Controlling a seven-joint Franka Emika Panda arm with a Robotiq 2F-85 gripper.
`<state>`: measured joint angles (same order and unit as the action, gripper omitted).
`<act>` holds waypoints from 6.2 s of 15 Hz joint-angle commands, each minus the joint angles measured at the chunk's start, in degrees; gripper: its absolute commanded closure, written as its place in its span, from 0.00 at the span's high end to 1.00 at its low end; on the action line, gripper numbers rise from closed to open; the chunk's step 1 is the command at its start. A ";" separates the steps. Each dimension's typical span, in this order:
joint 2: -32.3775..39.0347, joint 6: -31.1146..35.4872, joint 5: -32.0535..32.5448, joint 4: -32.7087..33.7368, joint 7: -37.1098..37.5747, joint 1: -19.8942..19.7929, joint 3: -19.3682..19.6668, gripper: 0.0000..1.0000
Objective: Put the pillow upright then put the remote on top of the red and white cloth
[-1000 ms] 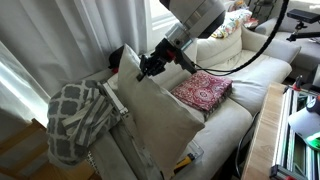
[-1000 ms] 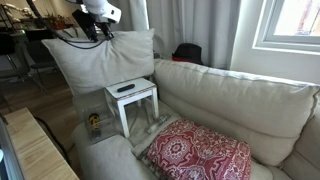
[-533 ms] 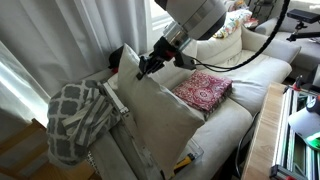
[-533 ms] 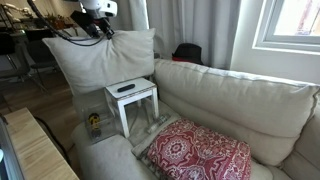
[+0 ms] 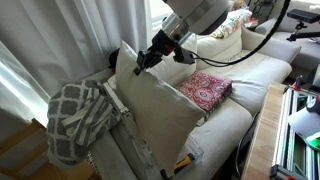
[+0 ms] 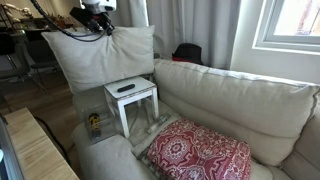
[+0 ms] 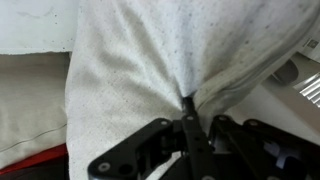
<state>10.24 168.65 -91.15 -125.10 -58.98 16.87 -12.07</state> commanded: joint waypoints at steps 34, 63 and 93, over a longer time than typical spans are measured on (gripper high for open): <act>4.93 -7.53 20.31 2.70 21.74 -0.06 1.67 1.00; 1.70 -9.63 51.78 0.08 49.63 -4.93 3.17 0.01; 9.88 -4.90 40.62 6.21 51.31 -9.80 -11.54 0.58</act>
<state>18.58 166.00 -46.18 -120.82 -3.74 9.44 -20.77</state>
